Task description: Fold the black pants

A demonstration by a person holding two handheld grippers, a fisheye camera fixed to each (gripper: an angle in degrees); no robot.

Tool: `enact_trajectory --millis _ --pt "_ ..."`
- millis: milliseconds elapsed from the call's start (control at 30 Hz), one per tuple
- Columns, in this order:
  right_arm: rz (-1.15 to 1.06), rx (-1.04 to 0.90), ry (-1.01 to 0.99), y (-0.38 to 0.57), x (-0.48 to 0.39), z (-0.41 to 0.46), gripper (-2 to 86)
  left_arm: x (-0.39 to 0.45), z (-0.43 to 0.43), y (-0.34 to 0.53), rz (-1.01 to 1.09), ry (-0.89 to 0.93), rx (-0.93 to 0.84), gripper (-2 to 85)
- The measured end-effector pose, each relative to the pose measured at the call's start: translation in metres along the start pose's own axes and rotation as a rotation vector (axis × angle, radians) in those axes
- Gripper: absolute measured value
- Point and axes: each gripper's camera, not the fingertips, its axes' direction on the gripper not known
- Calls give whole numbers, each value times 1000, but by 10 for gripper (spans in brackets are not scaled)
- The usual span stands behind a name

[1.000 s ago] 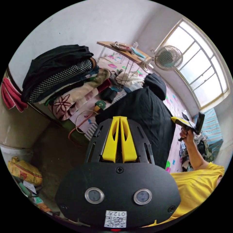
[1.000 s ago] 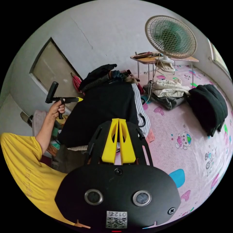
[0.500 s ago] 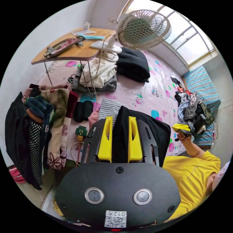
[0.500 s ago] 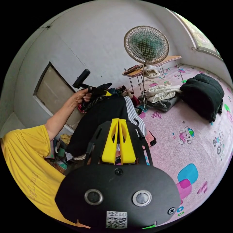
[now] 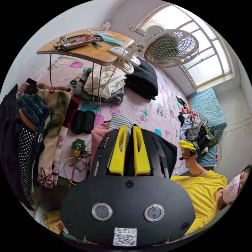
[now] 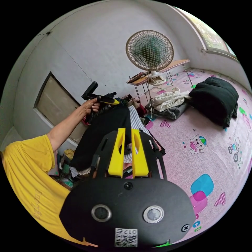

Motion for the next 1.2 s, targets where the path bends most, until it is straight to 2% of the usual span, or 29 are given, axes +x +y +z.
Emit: enact_trajectory --millis 100,167,233,300,467,567,767,933,1100,1200 --pt "12 -33 -24 -3 -6 7 80 -5 17 -7 -6 -7 -52 44" --pt "-6 -65 29 -2 -13 13 77 -3 28 -11 14 -55 -80 33" --pt "-22 -140 141 -3 -16 25 48 0 39 -16 48 -142 -117 16" --pt "-51 -143 186 -3 -17 30 33 0 51 -20 51 -362 -173 6" --pt "-6 -173 178 -11 -7 45 15 -14 32 -10 9 -426 -50 2" --pt "-43 -66 267 -7 -19 27 12 -11 -9 17 39 -370 84 6" --pt "-123 -34 194 4 -49 24 10 -25 -16 58 107 -165 -44 35" --pt "-210 -48 94 19 -83 42 10 -47 -3 74 124 -202 -44 19" --pt "-266 -124 161 34 -105 66 9 -83 -19 93 52 -143 27 5" --pt "-289 -93 158 40 -118 65 9 -88 -33 110 55 -169 62 7"
